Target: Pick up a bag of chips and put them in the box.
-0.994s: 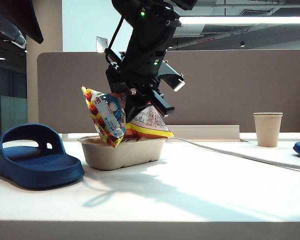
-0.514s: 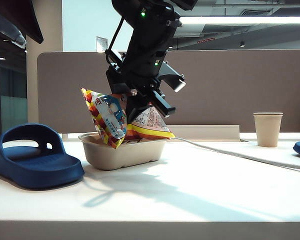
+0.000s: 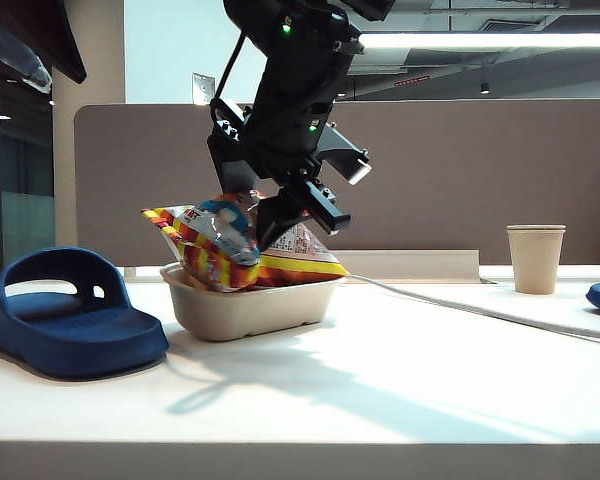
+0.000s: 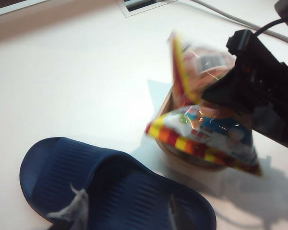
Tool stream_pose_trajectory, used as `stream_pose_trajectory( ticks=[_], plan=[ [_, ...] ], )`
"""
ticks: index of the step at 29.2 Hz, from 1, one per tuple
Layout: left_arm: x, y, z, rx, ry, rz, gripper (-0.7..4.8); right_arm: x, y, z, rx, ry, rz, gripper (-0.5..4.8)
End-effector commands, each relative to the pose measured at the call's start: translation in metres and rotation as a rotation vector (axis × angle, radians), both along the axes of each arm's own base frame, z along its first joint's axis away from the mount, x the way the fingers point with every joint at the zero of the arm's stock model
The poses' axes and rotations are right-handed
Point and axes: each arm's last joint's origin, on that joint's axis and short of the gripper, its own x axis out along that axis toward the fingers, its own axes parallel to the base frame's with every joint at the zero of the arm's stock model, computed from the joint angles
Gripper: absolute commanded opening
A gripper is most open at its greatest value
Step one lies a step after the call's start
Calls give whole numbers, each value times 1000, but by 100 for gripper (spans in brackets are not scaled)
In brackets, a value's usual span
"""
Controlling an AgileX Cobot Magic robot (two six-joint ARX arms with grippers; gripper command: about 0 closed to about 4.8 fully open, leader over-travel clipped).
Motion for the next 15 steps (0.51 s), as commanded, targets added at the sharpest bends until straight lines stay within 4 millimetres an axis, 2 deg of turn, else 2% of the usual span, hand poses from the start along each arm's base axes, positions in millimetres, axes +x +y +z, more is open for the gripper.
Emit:
stream_pose_trajectory(
  ticks=[1, 15],
  plan=[
    [0, 0, 3, -12, -18, -2, 215, 0, 0, 5, 15, -14, -3, 249],
    [0, 0, 3, -9, -18, -3, 215, 1, -5, 14, 7, -38, 3, 275]
  ],
)
